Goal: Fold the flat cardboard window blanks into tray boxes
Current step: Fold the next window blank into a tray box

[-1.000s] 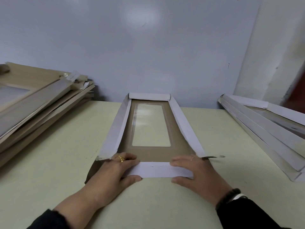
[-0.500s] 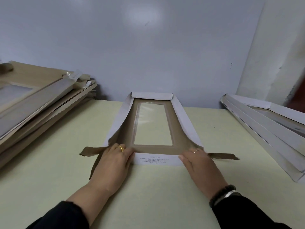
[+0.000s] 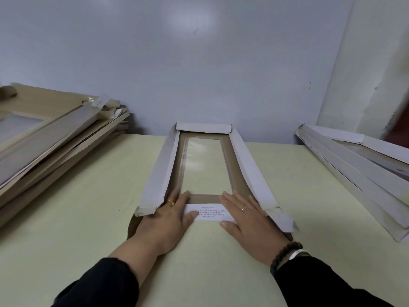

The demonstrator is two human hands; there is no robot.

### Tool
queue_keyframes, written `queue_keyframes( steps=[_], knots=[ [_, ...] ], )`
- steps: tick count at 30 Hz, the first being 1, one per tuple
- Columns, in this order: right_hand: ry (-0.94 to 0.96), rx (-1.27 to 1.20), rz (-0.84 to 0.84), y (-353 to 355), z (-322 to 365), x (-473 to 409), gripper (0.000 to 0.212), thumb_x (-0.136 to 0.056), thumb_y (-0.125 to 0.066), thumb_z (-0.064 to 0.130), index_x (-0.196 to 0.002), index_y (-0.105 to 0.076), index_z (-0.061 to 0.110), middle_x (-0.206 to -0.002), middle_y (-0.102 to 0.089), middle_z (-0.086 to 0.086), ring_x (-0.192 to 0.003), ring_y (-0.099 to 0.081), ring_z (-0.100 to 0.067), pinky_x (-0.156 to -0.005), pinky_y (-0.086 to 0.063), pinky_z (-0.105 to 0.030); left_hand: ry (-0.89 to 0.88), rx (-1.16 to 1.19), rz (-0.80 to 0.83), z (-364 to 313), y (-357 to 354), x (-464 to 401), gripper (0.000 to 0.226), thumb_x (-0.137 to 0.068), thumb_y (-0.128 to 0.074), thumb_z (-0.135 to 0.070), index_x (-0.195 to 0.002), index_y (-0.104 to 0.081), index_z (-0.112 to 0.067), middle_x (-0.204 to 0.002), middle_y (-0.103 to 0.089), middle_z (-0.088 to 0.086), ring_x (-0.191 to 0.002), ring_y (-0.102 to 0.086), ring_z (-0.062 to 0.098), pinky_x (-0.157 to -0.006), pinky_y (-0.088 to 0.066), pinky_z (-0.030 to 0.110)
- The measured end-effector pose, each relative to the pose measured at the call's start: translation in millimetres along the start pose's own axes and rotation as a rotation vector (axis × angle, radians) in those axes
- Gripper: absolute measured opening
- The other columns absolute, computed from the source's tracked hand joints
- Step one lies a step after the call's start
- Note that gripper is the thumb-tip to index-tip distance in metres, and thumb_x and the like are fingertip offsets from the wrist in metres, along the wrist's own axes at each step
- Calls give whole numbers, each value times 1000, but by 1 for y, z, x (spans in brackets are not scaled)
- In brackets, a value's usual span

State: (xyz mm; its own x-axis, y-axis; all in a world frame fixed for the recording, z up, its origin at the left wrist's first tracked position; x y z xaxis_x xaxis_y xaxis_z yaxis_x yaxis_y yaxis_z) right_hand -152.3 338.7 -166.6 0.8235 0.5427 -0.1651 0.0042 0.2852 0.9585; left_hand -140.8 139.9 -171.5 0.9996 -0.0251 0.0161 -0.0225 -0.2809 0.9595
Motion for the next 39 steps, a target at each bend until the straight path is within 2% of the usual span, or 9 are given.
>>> queue_keyframes(
  steps=[10, 15, 19, 24, 27, 30, 33, 36, 39],
  knots=[
    [-216, -128, 82, -8, -13, 4, 61, -99, -27, 42, -148, -1, 17, -155, 7, 9, -140, 11, -2, -111, 4, -18, -38, 40, -7, 5, 2, 3, 54, -97, -19, -52, -147, -8, -35, -154, 6, -21, -142, 5, 4, -113, -11, 27],
    [-166, -134, -166, 4, -14, 15, 49, -94, -48, 35, -140, -35, 24, -150, -27, 10, -139, -16, 0, -103, -16, -12, -150, 81, -136, 5, 12, 21, 42, -97, -30, -45, -139, -29, -39, -148, -24, -21, -136, -24, 2, -101, -31, 19],
    [-220, -173, -356, 15, -12, 22, 22, -84, -64, 22, -106, -66, 17, -112, -66, 0, -107, -58, -19, -88, -43, -28, -187, 193, -247, 1, 21, 29, 25, -93, -38, -47, -99, -56, -29, -100, -56, -10, -98, -53, 9, -83, -42, 26],
    [-126, -143, -320, 19, -5, 28, 15, -80, -66, 21, -71, -55, 18, -91, -67, -1, -86, -61, -22, -74, -47, -36, -240, 310, -252, -5, 27, 33, 27, -92, -46, -42, -66, -52, -41, -72, -54, -11, -83, -48, 2, -72, -39, 21],
    [-99, -234, -271, 22, -1, 31, 33, -72, -70, 37, -63, -43, 22, -90, -66, -3, -86, -61, -21, -74, -48, -36, -246, 291, -210, -3, 29, 36, 23, -88, -51, -46, -79, -67, -33, -79, -62, -11, -85, -51, 2, -76, -44, 24],
    [-134, -276, -247, 20, -2, 31, 41, -68, -61, 56, -64, -47, 17, -89, -66, -3, -90, -61, -19, -77, -47, -35, -227, 252, -160, -3, 28, 43, 18, -82, -58, -51, -90, -63, -35, -87, -58, -14, -86, -50, -1, -78, -44, 23],
    [-134, -122, -176, 18, -2, 30, 32, -76, -58, 57, -87, -52, 28, -97, -60, 11, -94, -55, -7, -79, -44, -26, -240, 157, -101, -7, 25, 46, 48, -82, -60, -50, -125, -39, -48, -113, -47, -23, -109, -39, -4, -91, -38, 20],
    [-98, -63, -145, 17, 1, 27, 40, -81, -52, 57, -114, -48, 34, -101, -48, 23, -100, -46, 0, -75, -37, -17, -240, 121, -124, -10, 25, 45, 55, -82, -59, -50, -131, -34, -44, -108, -37, -21, -111, -34, 0, -91, -37, 20],
    [-56, -65, -145, 16, 1, 24, 38, -84, -53, 52, -113, -54, 27, -87, -34, 27, -97, -39, 2, -69, -28, -14, -238, 36, -137, -10, 26, 44, 52, -83, -55, -55, -131, -39, -40, -102, -32, -17, -109, -34, 2, -86, -36, 19]
  ],
)
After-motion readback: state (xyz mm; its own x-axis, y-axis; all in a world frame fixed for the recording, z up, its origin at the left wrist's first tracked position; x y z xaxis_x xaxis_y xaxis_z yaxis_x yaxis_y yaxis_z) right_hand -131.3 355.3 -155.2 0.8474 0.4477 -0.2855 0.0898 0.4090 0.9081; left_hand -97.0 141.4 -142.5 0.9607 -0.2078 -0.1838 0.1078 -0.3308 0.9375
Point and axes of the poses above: each hand's wrist, its own x-axis away from the middle knuckle, its own y-axis out of the back of the hand, z = x × y, the point moved 1 cm from there along -x, towards the middle knuckle
